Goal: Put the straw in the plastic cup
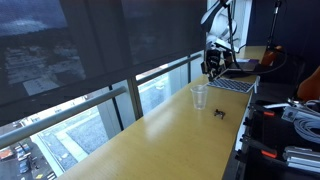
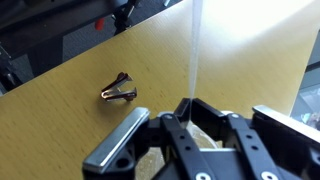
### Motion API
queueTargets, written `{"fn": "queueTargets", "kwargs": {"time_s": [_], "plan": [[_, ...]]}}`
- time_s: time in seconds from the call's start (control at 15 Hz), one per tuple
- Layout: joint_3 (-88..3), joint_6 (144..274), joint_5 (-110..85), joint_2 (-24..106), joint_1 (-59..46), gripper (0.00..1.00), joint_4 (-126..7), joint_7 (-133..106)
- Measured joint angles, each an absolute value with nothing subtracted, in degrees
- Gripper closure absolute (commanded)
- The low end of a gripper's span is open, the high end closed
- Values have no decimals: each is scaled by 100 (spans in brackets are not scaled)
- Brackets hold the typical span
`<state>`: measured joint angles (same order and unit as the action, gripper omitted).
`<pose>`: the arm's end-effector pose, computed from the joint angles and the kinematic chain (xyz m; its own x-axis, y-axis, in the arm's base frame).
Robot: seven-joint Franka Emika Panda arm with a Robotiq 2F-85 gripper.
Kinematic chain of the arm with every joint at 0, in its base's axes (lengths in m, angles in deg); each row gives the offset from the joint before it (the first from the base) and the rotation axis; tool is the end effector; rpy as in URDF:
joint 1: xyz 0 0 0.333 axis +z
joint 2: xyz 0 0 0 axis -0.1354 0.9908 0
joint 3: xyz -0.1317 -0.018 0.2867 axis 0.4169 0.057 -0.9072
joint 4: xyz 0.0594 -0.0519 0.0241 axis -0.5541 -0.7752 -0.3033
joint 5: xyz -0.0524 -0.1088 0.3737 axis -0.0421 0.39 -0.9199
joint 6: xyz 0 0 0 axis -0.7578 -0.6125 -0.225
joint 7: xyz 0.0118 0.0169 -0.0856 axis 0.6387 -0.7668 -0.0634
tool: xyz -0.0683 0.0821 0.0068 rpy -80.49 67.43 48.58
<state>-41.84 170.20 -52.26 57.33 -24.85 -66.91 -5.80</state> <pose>0.5793 -0.1607 0.2324 0.7487 -0.3194 -0.5809 -0.6206 -0.6457 -0.4449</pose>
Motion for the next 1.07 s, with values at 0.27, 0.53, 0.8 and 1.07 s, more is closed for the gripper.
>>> {"fn": "queueTargets", "kwargs": {"time_s": [0.27,0.53,0.8,1.07], "plan": [[-4184,17020,-5258,5845,-2489,97,-6598,-568],[-4184,17008,-5337,5924,-2489,97,-6486,-561],[-4184,16991,-5344,6025,-2491,56,-6347,-556],[-4184,16939,-5344,6100,-2503,29,-6201,-524]]}}
